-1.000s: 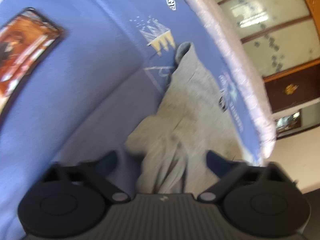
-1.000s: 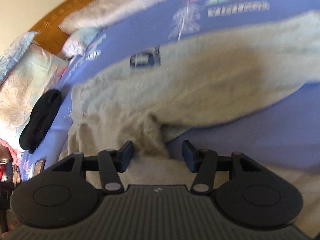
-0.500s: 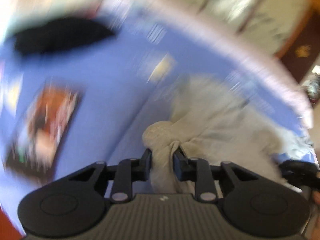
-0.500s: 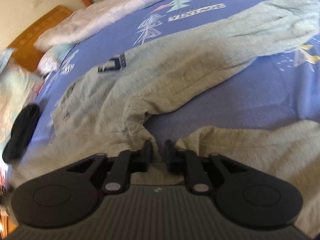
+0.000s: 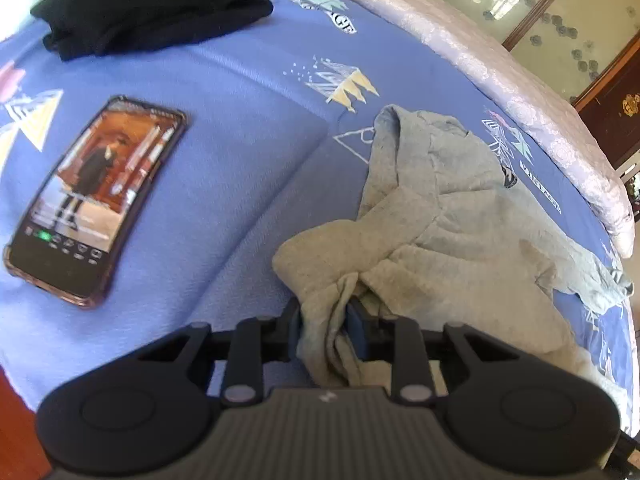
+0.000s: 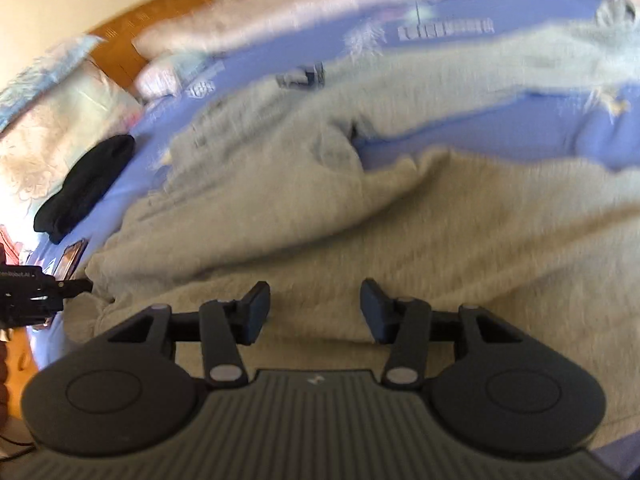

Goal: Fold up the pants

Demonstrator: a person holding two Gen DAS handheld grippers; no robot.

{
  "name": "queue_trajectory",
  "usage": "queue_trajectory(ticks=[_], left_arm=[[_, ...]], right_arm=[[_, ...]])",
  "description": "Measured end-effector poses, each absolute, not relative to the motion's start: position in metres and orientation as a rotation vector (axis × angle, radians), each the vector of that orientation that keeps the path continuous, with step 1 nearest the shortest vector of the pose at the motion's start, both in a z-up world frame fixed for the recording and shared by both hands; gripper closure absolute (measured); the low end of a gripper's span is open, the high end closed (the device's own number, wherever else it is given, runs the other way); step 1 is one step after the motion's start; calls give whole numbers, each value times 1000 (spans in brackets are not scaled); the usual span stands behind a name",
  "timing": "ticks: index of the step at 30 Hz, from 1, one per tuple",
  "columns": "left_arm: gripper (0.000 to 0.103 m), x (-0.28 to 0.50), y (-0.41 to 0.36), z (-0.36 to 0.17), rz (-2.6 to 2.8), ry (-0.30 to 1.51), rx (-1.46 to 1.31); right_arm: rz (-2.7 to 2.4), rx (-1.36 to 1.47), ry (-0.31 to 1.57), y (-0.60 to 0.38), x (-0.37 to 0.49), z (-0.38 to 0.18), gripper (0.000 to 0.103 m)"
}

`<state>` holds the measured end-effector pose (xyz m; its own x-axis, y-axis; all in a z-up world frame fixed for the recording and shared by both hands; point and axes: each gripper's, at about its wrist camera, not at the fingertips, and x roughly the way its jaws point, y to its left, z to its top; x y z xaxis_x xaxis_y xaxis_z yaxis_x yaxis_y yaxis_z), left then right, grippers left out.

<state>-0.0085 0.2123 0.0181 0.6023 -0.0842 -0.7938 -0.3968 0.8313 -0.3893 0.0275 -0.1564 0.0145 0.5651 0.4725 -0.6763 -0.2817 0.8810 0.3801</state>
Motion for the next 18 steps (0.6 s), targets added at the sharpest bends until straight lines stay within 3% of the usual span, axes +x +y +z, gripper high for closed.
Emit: queue_trajectory(ticks=[1,4,10,12,13,18], left_arm=[[75,-13,216,24,199,909,-578],[56,-20,227,46,226,839,-570],[42,35,219,90,231,737,-300],[33,75,204,93,200,717,-147],[21,92,199,91,191,713,-95],[18,196,177,60,148,751,47]], right_arm=[[452,228,864,-153,30,16,49],[492,256,866,-161,38,22,49],[431,327,779,-211,44,42,49],[377,325,749,-231,52,49,49],[348,318,733,-242,57,53,49],[120,184,648,-298,111,76,49]])
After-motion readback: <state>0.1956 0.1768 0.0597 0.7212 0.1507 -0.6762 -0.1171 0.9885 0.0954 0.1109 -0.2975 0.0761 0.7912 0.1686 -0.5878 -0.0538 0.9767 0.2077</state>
